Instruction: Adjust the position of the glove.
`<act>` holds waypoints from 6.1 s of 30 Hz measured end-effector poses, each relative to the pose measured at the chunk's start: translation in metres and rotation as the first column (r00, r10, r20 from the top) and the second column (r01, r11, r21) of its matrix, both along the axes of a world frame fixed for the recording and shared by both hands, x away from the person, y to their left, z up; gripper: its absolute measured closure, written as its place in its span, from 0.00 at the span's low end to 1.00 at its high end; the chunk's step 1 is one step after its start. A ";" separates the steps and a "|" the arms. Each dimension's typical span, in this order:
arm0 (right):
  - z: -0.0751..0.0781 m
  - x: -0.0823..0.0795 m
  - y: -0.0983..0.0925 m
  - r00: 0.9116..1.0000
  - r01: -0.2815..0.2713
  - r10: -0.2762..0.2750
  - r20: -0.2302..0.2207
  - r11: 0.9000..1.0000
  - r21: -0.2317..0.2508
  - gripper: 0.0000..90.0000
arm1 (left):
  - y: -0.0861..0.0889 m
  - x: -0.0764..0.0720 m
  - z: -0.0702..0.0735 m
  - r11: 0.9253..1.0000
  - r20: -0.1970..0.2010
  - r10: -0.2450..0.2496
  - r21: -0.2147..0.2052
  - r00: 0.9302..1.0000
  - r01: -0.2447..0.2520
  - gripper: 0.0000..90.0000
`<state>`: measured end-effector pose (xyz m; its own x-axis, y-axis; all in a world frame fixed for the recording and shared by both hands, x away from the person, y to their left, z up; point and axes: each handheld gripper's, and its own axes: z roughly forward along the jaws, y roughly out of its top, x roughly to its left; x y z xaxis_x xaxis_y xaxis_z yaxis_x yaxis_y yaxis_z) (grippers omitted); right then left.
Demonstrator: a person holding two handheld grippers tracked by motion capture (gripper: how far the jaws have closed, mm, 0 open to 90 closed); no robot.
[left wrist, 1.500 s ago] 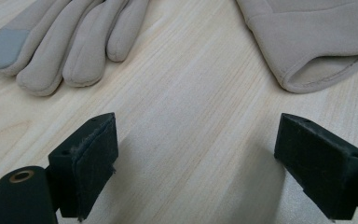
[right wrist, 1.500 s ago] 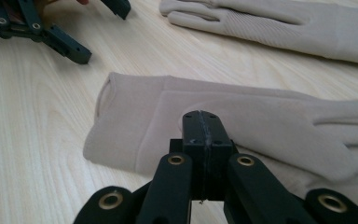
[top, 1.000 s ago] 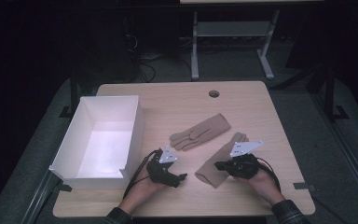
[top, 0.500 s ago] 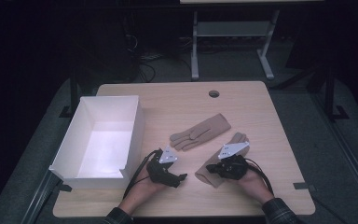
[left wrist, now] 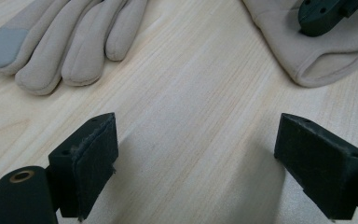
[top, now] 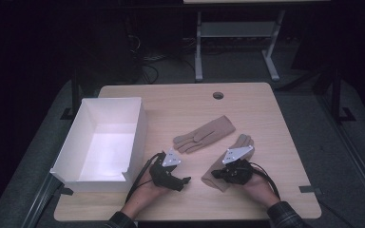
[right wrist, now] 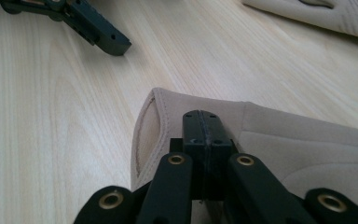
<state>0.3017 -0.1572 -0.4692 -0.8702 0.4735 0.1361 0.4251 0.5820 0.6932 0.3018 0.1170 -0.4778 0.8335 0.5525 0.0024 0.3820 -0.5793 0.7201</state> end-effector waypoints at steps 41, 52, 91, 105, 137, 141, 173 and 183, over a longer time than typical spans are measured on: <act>0.005 -0.034 -0.084 0.995 0.083 -0.085 -0.060 0.996 -0.041 1.00 | 0.000 -0.001 0.000 1.000 -0.005 0.003 0.004 1.000 -0.003 0.14; 0.017 -0.014 -0.095 0.990 0.142 -0.142 0.008 0.990 -0.007 1.00 | 0.000 -0.001 0.000 1.000 0.001 0.003 0.001 1.000 -0.003 0.14; 0.015 -0.001 -0.102 0.987 0.159 -0.159 0.014 0.987 0.028 0.67 | -0.001 -0.002 0.000 1.000 -0.007 0.011 -0.004 1.000 -0.011 0.14; 0.002 0.021 -0.146 0.895 0.437 -0.434 0.098 0.900 -0.002 0.30 | -0.001 -0.001 0.000 1.000 0.000 0.007 -0.005 1.000 -0.007 0.14; -0.013 0.035 -0.158 0.824 0.561 -0.556 0.111 0.828 -0.021 0.20 | -0.011 0.010 0.024 0.998 -0.077 0.048 -0.036 0.996 -0.051 0.60; -0.014 0.036 -0.156 0.821 0.566 -0.561 0.110 0.824 -0.020 0.18 | -0.018 0.025 0.033 0.997 -0.084 0.043 -0.061 0.996 -0.048 0.84; -0.014 0.037 -0.153 0.824 0.561 -0.556 0.110 0.827 -0.024 0.16 | -0.089 0.108 0.031 0.999 -0.013 -0.006 -0.052 1.000 0.005 1.00; -0.014 0.037 -0.153 0.827 0.557 -0.551 0.108 0.830 -0.024 0.16 | -0.090 0.117 0.012 1.000 -0.079 0.004 0.000 0.997 -0.004 1.00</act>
